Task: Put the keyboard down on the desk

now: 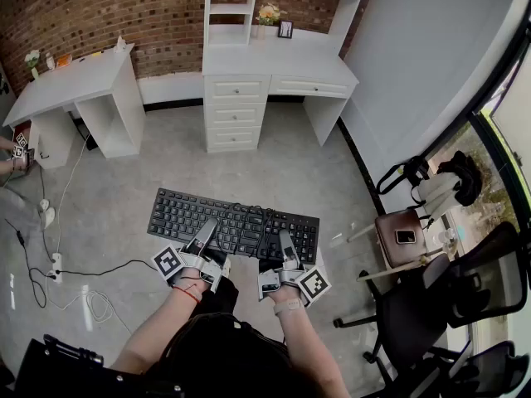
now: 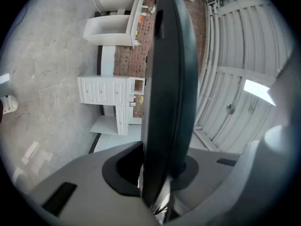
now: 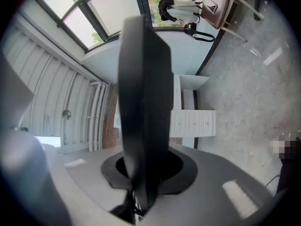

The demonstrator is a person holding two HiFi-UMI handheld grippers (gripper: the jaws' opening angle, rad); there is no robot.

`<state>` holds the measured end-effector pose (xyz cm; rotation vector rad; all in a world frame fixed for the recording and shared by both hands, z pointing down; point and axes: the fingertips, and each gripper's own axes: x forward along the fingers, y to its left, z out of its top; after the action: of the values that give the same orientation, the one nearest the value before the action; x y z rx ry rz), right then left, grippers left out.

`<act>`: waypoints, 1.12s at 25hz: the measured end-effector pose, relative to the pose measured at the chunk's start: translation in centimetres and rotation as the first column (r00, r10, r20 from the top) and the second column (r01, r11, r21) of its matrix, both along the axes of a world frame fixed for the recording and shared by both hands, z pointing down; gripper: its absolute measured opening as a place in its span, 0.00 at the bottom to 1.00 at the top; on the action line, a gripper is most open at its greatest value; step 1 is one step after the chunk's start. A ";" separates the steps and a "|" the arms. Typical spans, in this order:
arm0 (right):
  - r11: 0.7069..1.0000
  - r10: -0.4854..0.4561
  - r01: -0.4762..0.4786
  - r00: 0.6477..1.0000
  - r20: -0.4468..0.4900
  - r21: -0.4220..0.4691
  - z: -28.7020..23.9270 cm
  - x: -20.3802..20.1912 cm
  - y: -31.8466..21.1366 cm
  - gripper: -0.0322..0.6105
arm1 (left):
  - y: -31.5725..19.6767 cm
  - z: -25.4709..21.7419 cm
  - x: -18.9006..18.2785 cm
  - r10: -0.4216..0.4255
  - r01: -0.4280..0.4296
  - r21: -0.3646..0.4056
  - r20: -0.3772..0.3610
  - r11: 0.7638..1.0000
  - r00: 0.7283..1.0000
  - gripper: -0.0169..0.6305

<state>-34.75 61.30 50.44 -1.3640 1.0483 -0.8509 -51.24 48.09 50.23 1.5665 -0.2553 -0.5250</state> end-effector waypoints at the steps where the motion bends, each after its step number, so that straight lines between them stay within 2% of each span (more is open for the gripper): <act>1: 1.000 0.001 -0.001 1.000 0.004 -0.002 0.3 0.6 -0.5 0.16 | -0.5 0.3 0.6 0.002 -0.002 -0.008 0.000 1.000 1.000 0.10; 5: 1.000 0.006 -0.006 1.000 0.008 0.000 0.9 3.2 -3.3 0.16 | -3.3 0.8 3.4 0.017 -0.017 -0.017 0.007 1.000 1.000 0.10; 15: 0.999 0.040 -0.040 0.999 0.014 0.006 0.2 10.0 -13.6 0.16 | -14.2 -0.1 10.7 0.061 -0.061 -0.011 0.018 0.998 0.998 0.10; 28: 0.999 0.041 -0.041 0.999 0.008 0.002 0.9 15.4 -24.9 0.16 | -25.5 0.7 16.2 0.074 -0.074 -0.025 0.010 0.997 0.997 0.10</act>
<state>-19.38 36.43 51.34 -1.3747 1.0118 -0.8235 -35.00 22.58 50.95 1.5492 -0.2105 -0.4539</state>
